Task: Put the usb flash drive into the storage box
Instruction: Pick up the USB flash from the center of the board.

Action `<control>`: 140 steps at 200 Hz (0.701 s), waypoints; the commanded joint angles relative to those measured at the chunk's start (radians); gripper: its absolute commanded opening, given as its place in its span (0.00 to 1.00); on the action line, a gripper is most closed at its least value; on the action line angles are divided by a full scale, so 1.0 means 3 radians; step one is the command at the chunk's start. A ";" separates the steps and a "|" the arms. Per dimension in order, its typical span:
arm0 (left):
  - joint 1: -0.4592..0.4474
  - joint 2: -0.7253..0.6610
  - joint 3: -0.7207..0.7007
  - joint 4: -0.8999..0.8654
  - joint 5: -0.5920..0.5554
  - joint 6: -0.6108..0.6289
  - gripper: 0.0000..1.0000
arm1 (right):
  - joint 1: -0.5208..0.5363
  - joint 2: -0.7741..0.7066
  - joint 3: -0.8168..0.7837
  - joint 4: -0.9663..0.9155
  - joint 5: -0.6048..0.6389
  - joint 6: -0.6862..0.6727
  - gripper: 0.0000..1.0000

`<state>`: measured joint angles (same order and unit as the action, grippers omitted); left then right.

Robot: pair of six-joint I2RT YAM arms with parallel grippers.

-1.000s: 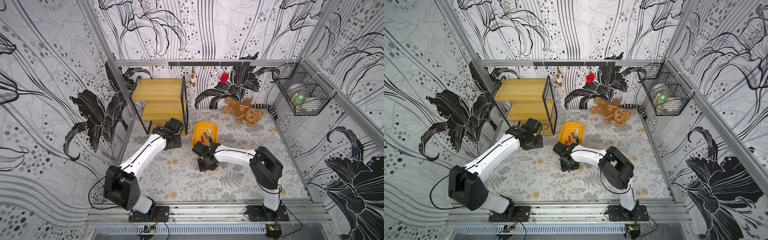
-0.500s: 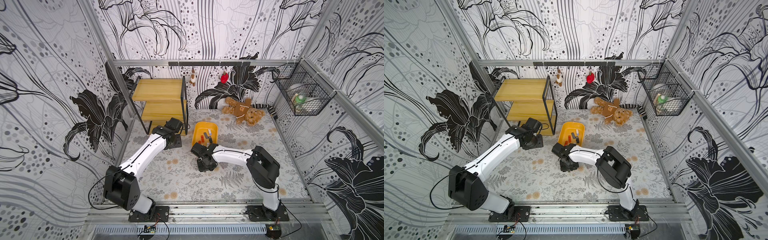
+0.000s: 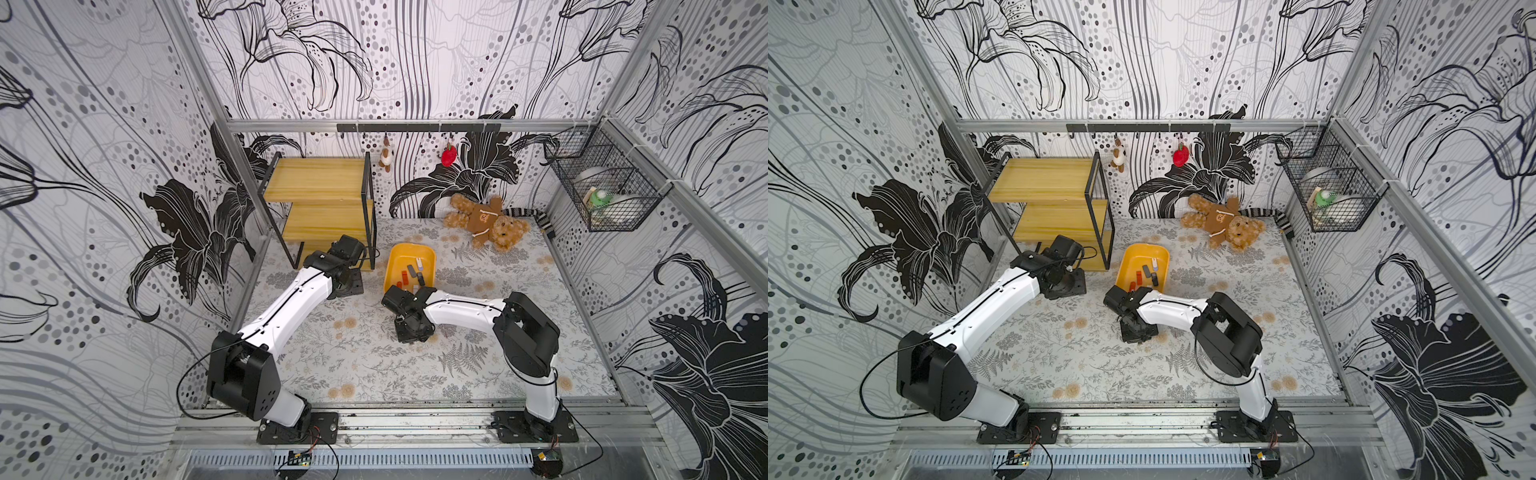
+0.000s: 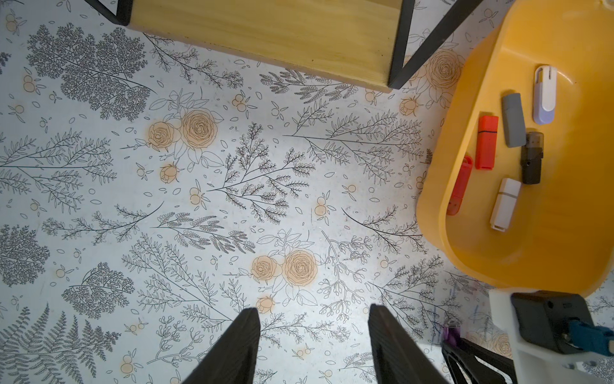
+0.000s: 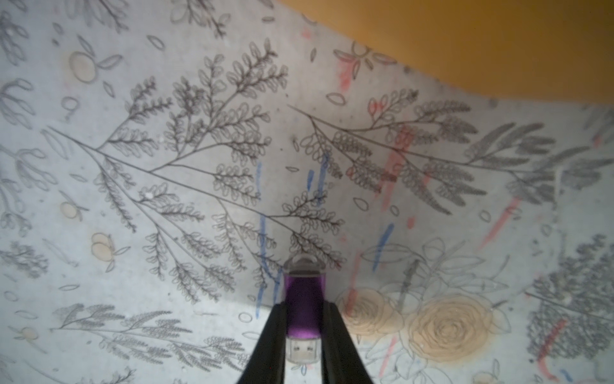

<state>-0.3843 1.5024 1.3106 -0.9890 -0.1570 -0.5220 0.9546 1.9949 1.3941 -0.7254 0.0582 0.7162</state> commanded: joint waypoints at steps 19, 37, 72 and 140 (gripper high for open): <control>0.0025 -0.0004 -0.0005 0.0117 0.0037 0.0029 0.57 | 0.0028 -0.0028 -0.0036 -0.0196 -0.0118 -0.0043 0.00; 0.0027 -0.0010 -0.0022 0.0124 0.0033 0.0022 0.57 | 0.0028 -0.0146 -0.0020 -0.0208 -0.0092 -0.0038 0.00; 0.0028 -0.0038 -0.0045 0.0117 0.0033 0.0020 0.58 | 0.0018 -0.0500 0.0254 -0.0296 -0.0177 -0.0013 0.00; 0.0046 -0.0074 -0.0053 0.0112 0.0041 0.0006 0.58 | -0.0260 -0.0282 0.1524 -0.0844 0.0179 -0.0321 0.00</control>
<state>-0.3836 1.5021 1.3045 -0.9768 -0.1444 -0.5228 0.9226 1.8545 1.7473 -0.8516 0.0402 0.6899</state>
